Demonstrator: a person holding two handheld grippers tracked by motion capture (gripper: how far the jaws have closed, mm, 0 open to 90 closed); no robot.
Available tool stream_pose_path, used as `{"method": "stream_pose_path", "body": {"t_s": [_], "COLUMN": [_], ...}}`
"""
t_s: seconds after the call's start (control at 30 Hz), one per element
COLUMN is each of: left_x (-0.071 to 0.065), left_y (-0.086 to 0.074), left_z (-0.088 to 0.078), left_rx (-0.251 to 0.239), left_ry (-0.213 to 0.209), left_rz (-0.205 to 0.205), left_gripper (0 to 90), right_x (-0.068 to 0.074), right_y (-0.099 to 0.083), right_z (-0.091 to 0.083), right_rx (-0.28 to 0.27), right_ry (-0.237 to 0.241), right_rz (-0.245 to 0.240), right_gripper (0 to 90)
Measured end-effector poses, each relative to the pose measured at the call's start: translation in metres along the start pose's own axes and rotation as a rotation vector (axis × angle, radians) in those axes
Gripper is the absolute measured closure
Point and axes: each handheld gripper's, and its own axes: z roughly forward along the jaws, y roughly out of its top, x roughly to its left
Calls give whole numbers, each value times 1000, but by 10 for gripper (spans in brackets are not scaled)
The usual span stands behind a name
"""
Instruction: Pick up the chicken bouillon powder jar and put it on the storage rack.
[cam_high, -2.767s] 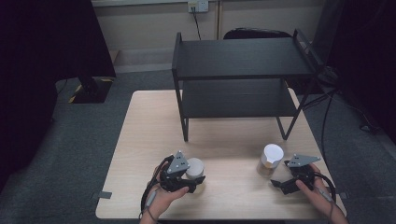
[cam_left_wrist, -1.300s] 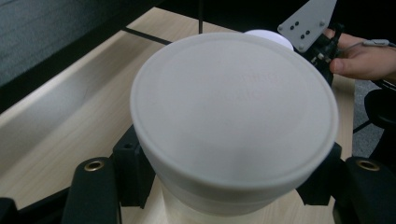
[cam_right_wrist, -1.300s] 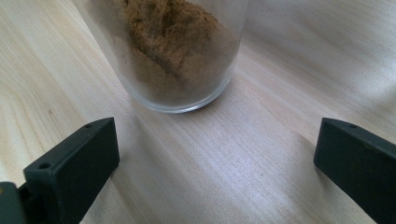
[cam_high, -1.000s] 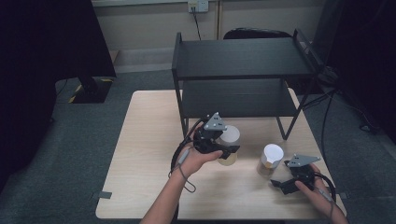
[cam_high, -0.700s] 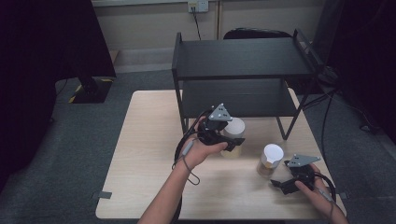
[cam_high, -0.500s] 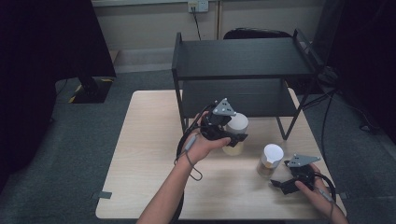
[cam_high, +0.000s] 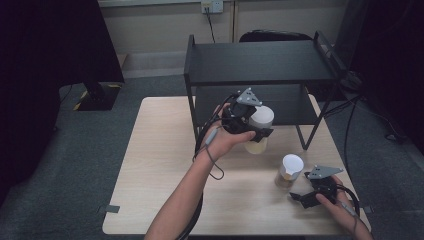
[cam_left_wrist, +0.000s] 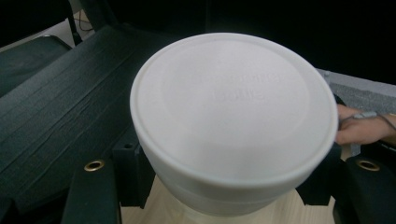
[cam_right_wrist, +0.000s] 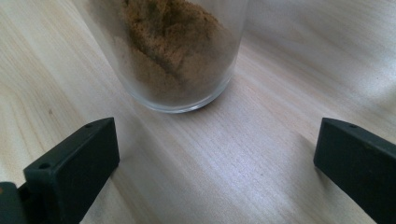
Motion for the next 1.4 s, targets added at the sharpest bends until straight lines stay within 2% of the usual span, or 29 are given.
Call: {"method": "stream_pose_path", "body": {"t_s": [0.7,0.87,1.13,1.27,1.4], "left_x": [4,5,4,6,4], "left_y": [52,62,79,85,95], "left_z": [-17,-22,-29,-32,-35], "left_rx": [-16,-30,-25,-35,-34], "left_ry": [28,24,46,37,53], "left_rz": [15,14,21,14,19], "left_gripper": [351,352,351,351,352], "right_x": [0,0,0,0,0], "right_y": [0,0,0,0,0], "right_z": [0,0,0,0,0], "right_rx": [1,1,1,3,3], "right_ry": [0,0,0,1,1], "right_rz": [1,1,0,0,0], "right_gripper": [0,0,0,0,0]}}
